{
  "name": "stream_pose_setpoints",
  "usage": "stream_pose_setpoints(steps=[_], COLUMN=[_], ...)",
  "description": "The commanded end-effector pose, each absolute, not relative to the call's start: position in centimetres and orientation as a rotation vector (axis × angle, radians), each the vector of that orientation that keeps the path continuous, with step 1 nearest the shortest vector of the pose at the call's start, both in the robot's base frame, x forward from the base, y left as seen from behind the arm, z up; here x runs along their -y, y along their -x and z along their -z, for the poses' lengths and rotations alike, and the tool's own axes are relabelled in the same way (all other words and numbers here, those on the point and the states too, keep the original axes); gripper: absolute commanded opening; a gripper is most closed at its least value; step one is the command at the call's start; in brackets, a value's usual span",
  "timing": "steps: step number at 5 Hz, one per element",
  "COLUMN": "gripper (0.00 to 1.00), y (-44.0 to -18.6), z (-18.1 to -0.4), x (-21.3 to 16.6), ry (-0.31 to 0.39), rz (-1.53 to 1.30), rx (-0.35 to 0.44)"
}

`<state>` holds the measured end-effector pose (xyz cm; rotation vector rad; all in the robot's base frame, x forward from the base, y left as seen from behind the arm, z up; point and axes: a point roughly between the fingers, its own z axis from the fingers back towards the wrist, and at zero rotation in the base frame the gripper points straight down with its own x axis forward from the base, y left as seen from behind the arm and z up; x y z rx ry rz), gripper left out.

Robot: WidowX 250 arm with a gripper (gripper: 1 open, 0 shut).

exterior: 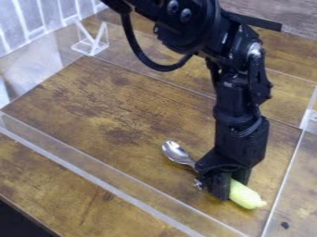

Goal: Move the green spoon to the left

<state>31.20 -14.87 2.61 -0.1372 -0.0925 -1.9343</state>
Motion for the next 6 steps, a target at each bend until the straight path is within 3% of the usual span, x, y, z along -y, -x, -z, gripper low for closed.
stream_pose_setpoints(steps=[1, 5, 6], gripper=[1.00, 1.00, 0.00], y=[-32.2, -33.6, -34.0], z=[-4.6, -4.0, -4.3], x=[15.1, 15.3, 15.1], ry=[0.103, 0.108, 0.103], rz=[1.955, 1.930, 1.883], rx=[0.141, 0.136, 0.133])
